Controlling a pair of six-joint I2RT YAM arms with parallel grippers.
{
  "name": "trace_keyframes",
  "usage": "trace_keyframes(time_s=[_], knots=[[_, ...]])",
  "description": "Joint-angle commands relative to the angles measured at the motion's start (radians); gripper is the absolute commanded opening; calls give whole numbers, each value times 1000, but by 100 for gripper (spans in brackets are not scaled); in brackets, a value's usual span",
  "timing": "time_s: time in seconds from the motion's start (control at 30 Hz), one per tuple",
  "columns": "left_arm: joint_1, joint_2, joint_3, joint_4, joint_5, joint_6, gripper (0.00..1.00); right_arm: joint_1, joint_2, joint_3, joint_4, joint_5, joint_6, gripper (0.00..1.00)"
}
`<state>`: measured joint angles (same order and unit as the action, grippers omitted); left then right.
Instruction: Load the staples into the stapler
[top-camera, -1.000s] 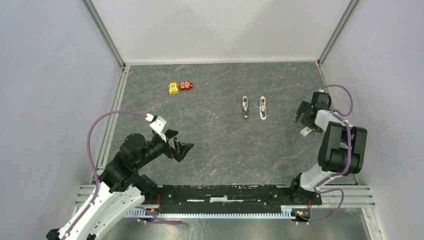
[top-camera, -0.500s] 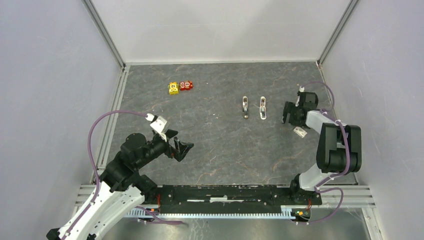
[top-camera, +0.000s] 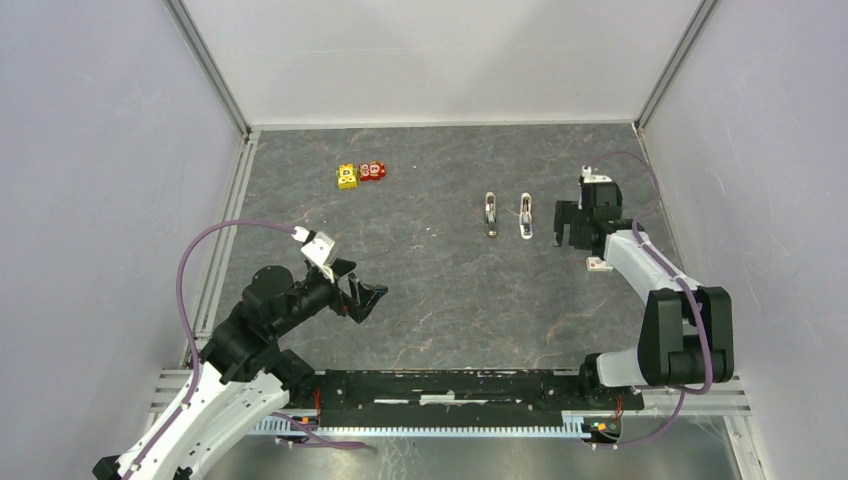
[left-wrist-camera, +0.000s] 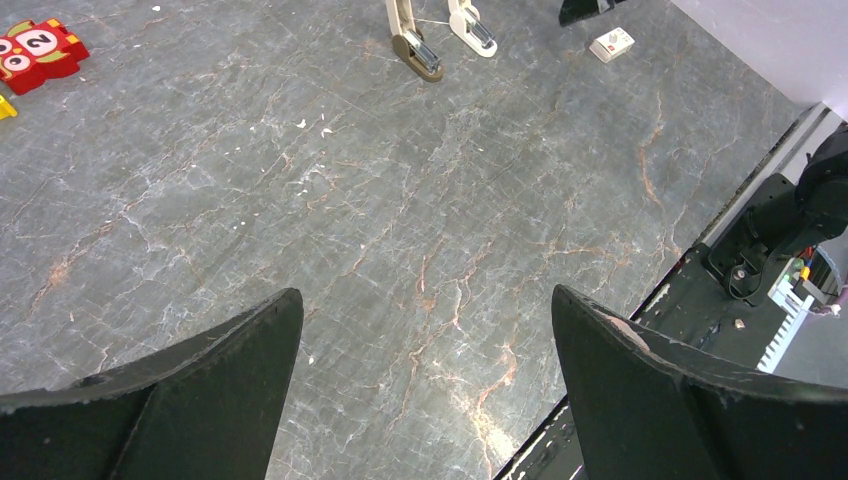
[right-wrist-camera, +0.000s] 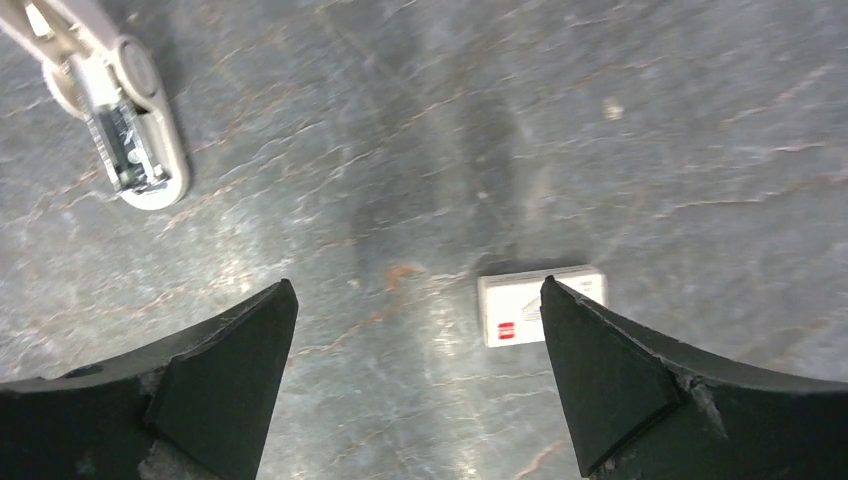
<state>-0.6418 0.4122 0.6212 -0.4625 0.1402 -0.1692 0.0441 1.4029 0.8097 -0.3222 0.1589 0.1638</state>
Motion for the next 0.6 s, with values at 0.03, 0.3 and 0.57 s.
trace_keyframes(time_s=[0.03,0.3,0.57], knots=[[-2,5,4,30,14,51,100,-71,-3,46,-78,84,-60,98],[-3,5,2,38,31,46,100,-154,43,31,-99,14,-133,98],[-4,10,5,33,31,46,100,-190,118,72,-129,-55,-188,98]])
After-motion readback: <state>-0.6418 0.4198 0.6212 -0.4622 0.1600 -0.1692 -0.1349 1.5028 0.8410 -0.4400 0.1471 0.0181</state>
